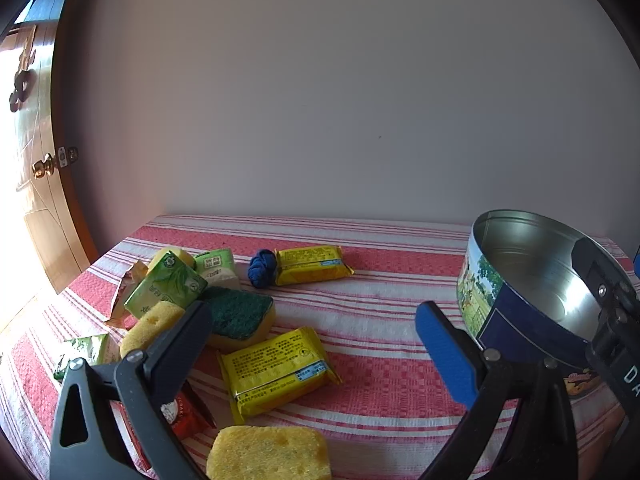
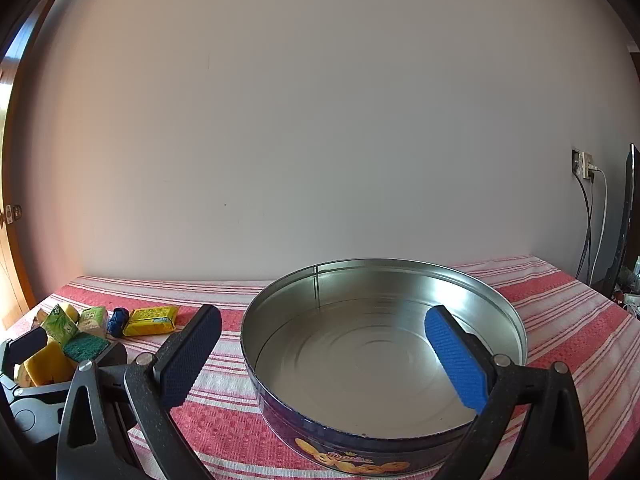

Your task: Organize objects

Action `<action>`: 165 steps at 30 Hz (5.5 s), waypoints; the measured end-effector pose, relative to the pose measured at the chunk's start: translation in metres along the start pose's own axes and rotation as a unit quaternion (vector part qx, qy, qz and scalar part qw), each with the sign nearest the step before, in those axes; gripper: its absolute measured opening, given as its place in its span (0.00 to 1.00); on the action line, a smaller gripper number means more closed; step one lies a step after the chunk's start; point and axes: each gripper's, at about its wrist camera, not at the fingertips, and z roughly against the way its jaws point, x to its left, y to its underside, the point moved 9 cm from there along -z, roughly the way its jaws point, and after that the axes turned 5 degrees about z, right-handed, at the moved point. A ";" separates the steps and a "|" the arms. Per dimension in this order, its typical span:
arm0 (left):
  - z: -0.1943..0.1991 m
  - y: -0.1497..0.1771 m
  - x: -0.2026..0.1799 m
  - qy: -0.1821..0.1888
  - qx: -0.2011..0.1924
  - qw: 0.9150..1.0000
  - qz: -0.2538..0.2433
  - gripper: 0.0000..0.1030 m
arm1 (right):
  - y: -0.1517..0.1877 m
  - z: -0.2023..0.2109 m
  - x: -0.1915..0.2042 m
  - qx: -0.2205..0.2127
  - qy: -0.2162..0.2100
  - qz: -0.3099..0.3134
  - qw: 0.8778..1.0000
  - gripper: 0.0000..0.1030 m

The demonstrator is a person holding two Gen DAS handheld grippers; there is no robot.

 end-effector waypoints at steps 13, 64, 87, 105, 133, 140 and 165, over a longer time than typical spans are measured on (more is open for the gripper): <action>0.002 -0.001 -0.001 0.002 -0.002 1.000 -0.004 1.00 | 0.000 -0.002 -0.001 0.004 0.001 -0.002 1.000 1.00; -0.018 0.045 0.219 -0.073 0.188 0.976 -0.077 1.00 | 0.113 0.029 0.229 0.277 -0.317 0.154 0.894 1.00; -0.014 0.043 0.201 -0.035 0.166 0.985 0.016 0.53 | 0.074 0.042 0.198 0.202 -0.341 0.125 0.910 0.65; 0.048 -0.021 -0.002 0.109 0.057 0.991 -0.060 0.44 | -0.011 0.004 -0.020 0.066 -0.136 0.050 0.987 0.66; -0.004 0.073 -0.027 -0.022 0.199 0.980 -0.016 0.91 | -0.004 -0.002 -0.105 0.065 -0.111 0.002 0.992 0.66; -0.026 0.093 -0.024 -0.037 0.240 0.969 0.040 0.91 | -0.002 -0.007 -0.104 0.074 -0.113 -0.003 0.991 0.66; -0.002 -0.018 -0.173 0.153 0.095 0.983 -0.022 0.51 | 0.003 -0.047 -0.147 0.087 -0.032 0.016 0.996 0.66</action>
